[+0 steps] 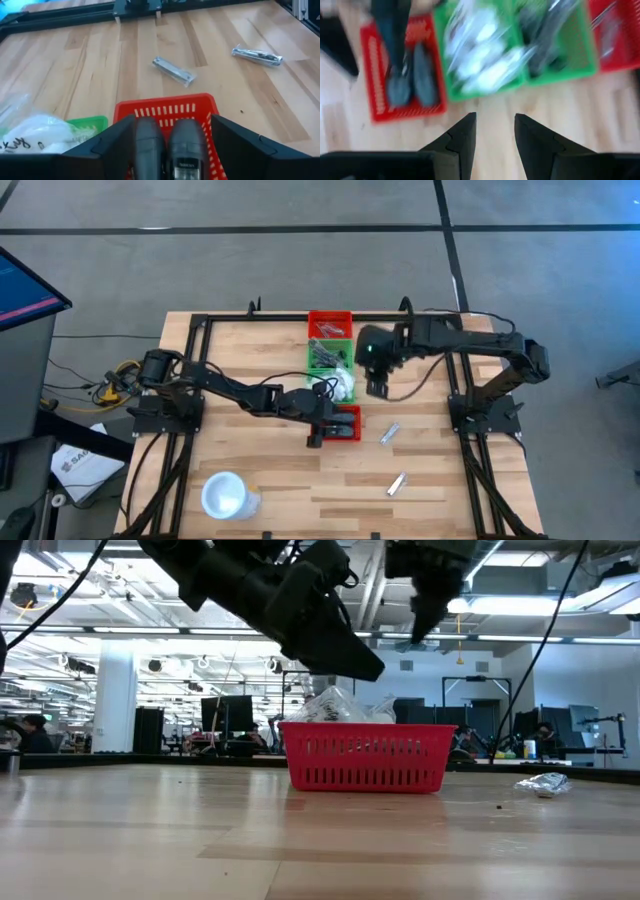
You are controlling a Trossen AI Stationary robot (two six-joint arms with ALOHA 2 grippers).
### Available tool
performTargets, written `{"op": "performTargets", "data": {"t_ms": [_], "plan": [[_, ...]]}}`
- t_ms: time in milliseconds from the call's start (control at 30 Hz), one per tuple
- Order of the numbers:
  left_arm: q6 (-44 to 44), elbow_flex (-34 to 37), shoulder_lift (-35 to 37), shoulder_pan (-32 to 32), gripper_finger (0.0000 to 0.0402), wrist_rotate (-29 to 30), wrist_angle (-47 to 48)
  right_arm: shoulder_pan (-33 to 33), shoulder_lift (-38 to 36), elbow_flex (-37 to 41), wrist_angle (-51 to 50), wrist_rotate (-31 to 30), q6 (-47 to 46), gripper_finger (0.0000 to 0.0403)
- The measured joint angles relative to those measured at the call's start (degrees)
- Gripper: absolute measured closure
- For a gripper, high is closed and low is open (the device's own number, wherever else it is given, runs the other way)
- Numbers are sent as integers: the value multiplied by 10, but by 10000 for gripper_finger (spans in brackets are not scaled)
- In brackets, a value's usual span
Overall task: Pick & Place Travel size toiletries
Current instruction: Put the silver nail cutter into the top red bin
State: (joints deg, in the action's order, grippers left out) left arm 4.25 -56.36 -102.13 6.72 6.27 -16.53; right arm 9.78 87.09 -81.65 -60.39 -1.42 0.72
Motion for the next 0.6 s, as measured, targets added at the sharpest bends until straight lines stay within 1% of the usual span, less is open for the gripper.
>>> {"op": "performTargets", "data": {"t_ms": [267,367,600], "plan": [[-4,0,26,0,156,0,54,-85,0,73,-5,0,-43,278],[-16,0,28,0,160,0,58,-113,0,100,-19,0,-69,278],[-33,0,28,1,158,-3,65,-165,0,169,6,-1,-108,278]]}}
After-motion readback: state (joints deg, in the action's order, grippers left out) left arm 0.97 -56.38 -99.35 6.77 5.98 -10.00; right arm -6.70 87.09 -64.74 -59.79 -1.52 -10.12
